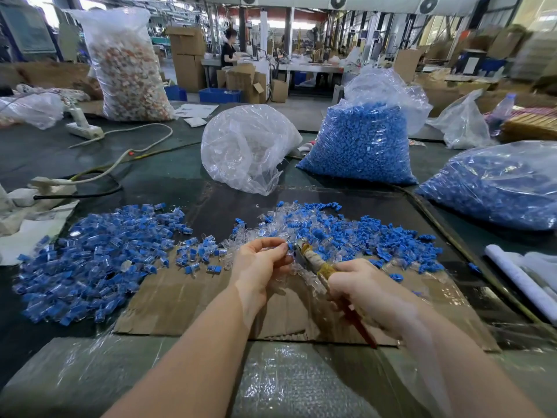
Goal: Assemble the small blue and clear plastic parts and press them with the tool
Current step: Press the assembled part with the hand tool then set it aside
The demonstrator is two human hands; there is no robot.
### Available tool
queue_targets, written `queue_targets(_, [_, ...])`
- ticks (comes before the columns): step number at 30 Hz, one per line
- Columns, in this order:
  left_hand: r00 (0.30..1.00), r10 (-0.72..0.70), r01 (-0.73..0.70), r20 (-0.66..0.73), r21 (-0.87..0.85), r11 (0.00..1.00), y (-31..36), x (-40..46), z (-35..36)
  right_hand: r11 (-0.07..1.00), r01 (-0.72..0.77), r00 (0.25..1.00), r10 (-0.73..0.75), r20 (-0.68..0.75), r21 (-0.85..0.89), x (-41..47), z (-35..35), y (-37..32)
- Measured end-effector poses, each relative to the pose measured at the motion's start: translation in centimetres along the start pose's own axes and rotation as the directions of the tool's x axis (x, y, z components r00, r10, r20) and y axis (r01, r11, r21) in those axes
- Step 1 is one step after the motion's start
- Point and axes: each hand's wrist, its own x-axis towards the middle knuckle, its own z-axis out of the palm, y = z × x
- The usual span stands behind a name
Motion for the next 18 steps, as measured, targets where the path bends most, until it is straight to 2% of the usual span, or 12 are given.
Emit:
queue_targets(5, [0.997, 0.02, -0.017, -0.075, 0.043, 0.999, 0.1, 0.0, 0.2, 0.998, -0.005, 0.997, 0.011, 0.083, -0.069, 0.0, 0.0, -0.3])
queue_targets(9, [0.993, 0.046, -0.039, -0.109, 0.071, 0.997, 0.2, -0.1, 0.5, 0.996, -0.045, 0.995, 0.053, 0.09, -0.078, 0.2, 0.1, -0.2])
queue_targets(18, [0.986, 0.06, -0.04, -0.153, 0.132, 0.99, 0.7, -0.4, 1.0, 0.984, -0.036, 0.993, 0.055, 0.106, -0.174, -0.6, -0.3, -1.3])
